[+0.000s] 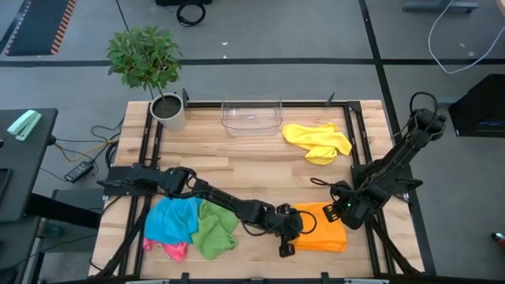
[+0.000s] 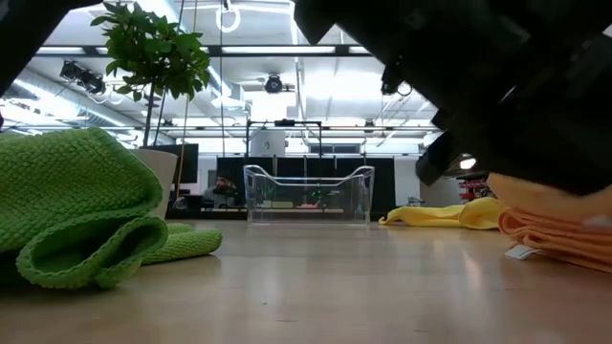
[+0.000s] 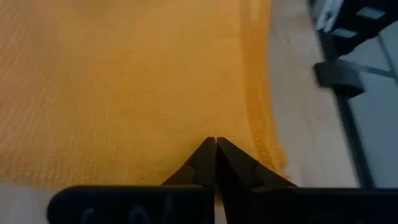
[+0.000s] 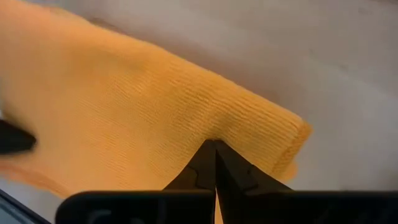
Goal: Fold microfiber towels
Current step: Stack the orange towel on the bottom orange towel
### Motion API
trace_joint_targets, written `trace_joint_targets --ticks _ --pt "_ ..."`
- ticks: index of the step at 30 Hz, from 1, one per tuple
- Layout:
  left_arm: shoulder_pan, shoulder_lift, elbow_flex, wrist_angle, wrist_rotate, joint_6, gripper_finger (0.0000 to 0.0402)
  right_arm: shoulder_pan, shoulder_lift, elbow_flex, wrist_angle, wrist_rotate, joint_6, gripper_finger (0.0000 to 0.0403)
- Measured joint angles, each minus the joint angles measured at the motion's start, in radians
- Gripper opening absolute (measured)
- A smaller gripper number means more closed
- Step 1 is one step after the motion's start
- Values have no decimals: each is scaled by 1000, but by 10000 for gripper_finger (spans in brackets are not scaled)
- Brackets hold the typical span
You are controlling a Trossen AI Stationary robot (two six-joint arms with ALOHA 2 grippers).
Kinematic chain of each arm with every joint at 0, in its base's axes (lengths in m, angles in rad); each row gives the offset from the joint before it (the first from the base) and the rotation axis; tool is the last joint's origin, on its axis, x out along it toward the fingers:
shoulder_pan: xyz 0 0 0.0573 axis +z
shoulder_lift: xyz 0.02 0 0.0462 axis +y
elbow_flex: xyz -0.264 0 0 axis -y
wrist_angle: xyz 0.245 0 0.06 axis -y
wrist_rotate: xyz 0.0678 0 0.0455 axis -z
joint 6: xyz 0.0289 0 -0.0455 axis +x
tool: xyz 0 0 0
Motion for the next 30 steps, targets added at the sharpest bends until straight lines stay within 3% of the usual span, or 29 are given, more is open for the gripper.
trace_joint_targets --ticks 5,11,18,21,25,30 --pt "-3 0 0 -71 -1 -26 33 3 0 -37 33 -49 31 4" --pt "-5 -3 0 -66 -1 -52 12 3 0 -43 24 -108 34 4" --pt "-2 -56 1 50 0 -39 16 3 0 81 -166 -114 14 3" --pt "-2 -56 1 49 0 -37 30 28 2 149 -142 -72 16 3" --pt "-14 -49 1 12 13 -18 33 103 86 188 -8 -3 50 3" --pt "-23 -30 0 19 17 33 16 150 241 189 49 -56 110 3"
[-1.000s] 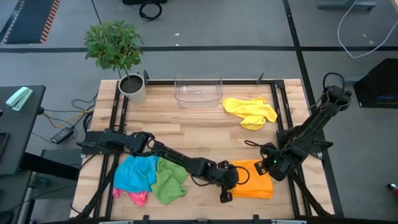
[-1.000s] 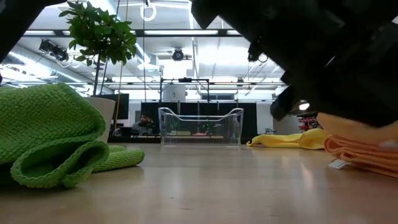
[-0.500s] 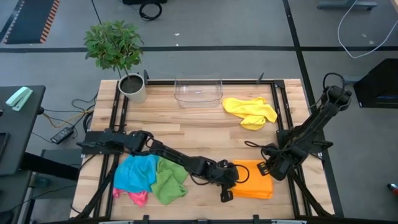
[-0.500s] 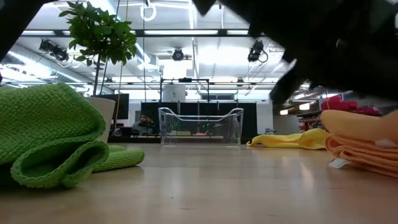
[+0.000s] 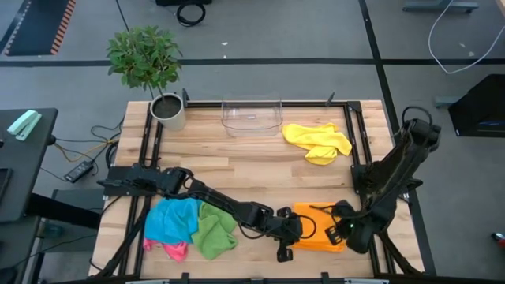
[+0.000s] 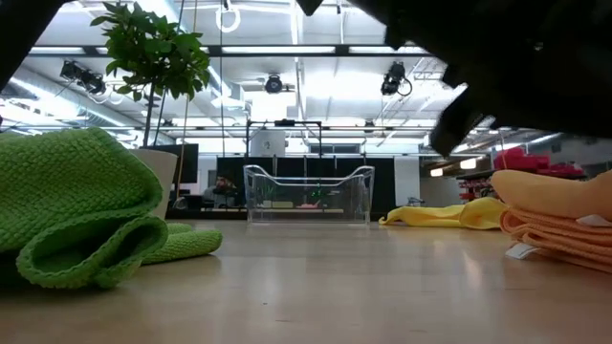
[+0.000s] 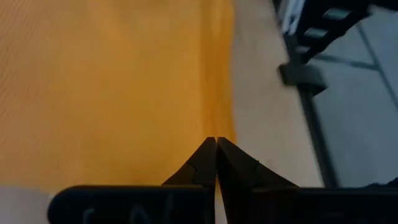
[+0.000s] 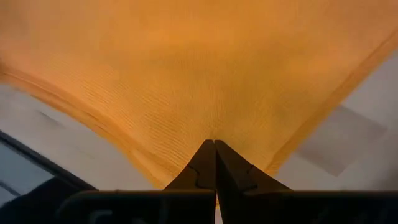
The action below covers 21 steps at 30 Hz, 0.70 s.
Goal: Fold microfiber towels
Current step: Stack the orange towel on the bottom orange towel
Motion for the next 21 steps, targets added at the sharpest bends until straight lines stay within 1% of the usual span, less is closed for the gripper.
trace_joint_targets --ticks 2,5,7,10,14,16,21 --pt "0 5 1 8 1 0 10 0 38 0 37 -35 0 3" --pt "2 25 1 11 -1 -2 7 4 62 0 43 -64 5 3" --pt "2 31 -1 -7 3 -10 11 5 64 0 30 -73 11 3" --pt "-2 42 1 9 16 -32 24 4 64 0 8 -83 22 3" --pt "-13 56 1 3 29 -46 29 4 57 0 40 -92 21 3" --pt "-13 49 -1 8 32 -21 27 4 46 3 73 -100 14 3" --pt "7 -20 2 23 35 67 12 4 37 33 73 -92 9 3"
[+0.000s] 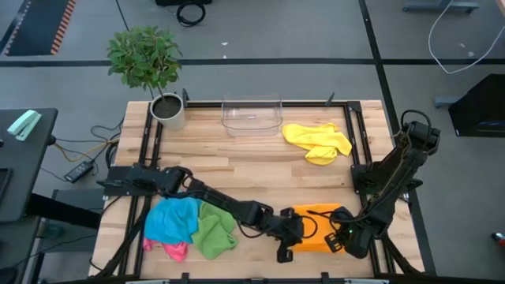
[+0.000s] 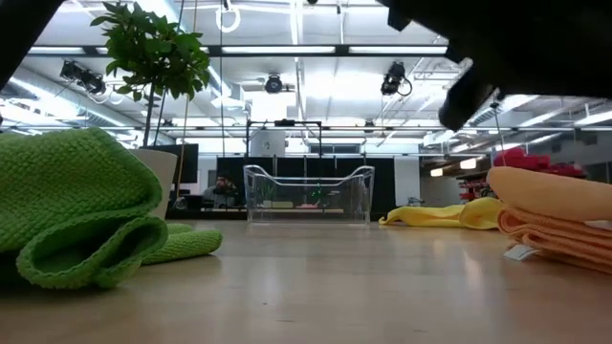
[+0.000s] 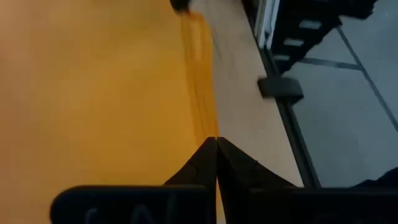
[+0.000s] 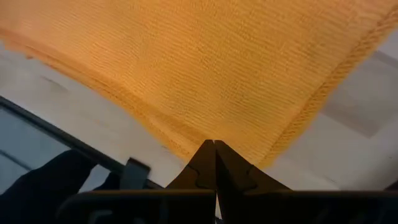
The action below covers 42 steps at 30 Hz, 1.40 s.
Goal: Fold microfiber towels
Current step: Stack the orange towel on the bottom orange towel, then fold the yellow towel on the table
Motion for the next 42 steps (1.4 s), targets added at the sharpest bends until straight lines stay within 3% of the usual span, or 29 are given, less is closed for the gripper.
trace_joint_targets --ticks 11,16,20,23,27,31,36,42 --pt "100 -25 -50 -123 -80 122 17 18 82 -2 16 -33 20 3" --pt "151 -36 -101 -175 -41 151 6 22 30 -2 1 -14 -1 3" --pt "167 -130 -102 -264 -33 179 17 18 -58 -2 -45 33 -38 4" --pt "158 -229 -99 -357 -42 204 31 17 -139 -2 -93 77 -69 4" --pt "125 -325 -99 -617 -49 201 33 17 -233 -2 -140 177 -115 5" --pt "80 -378 -103 -869 -143 186 22 -20 -288 -1 -194 284 -215 5" --pt "18 -499 -311 -897 -210 54 9 -173 -349 -2 -323 369 -372 5" --pt "-13 -775 -731 -574 -210 -171 11 -485 -413 -2 -369 379 -744 5"
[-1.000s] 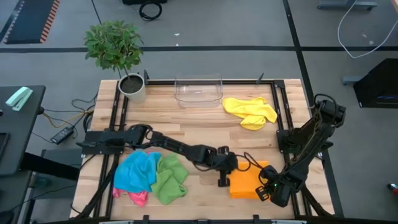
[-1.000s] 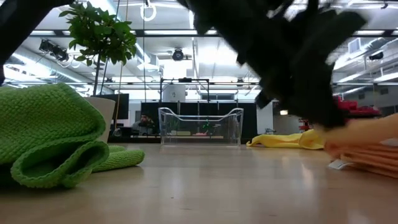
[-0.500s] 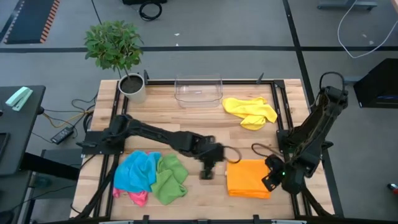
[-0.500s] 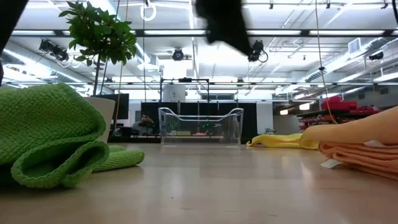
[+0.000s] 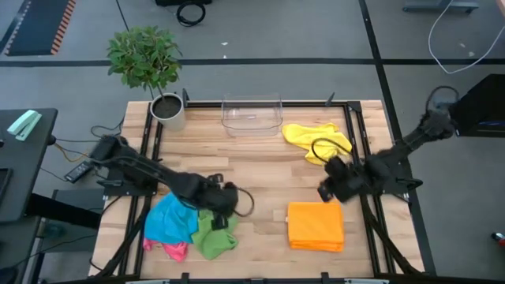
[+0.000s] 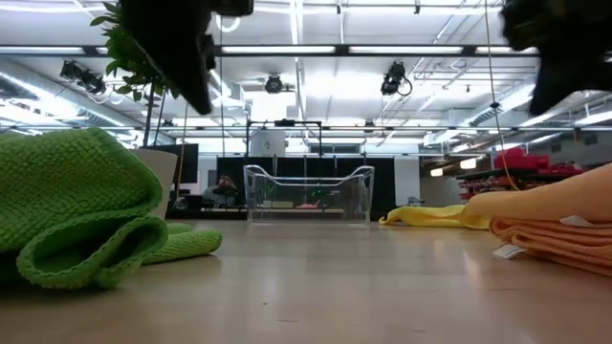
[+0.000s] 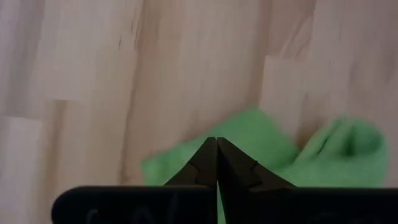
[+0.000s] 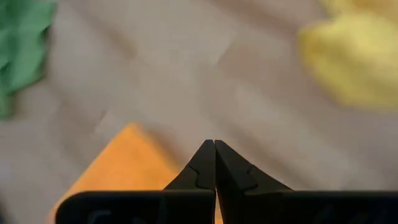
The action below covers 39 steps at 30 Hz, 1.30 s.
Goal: Fold microfiber towels
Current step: Fold the yellow towel on the table
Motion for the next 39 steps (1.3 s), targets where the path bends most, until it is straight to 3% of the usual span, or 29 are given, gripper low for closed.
trace_joint_targets --ticks 4,10,16,20,27,35,39 --pt "52 -135 -203 259 -6 -59 21 -282 -1 0 4 -75 -278 5" --pt "181 -195 -382 343 -2 40 11 -686 80 0 105 -205 -678 6" --pt "300 -195 -535 457 151 203 15 -964 241 1 165 -374 -983 54" --pt "356 -195 -581 487 169 288 42 -1046 314 -1 88 -345 -961 118" --pt "440 -195 -594 551 229 449 67 -1066 332 0 166 -254 -1012 194" --pt "505 -194 -594 577 277 471 54 -1068 455 0 219 -247 -1140 195" --pt "506 -194 -594 576 288 442 47 -1064 482 0 217 -219 -1123 160"
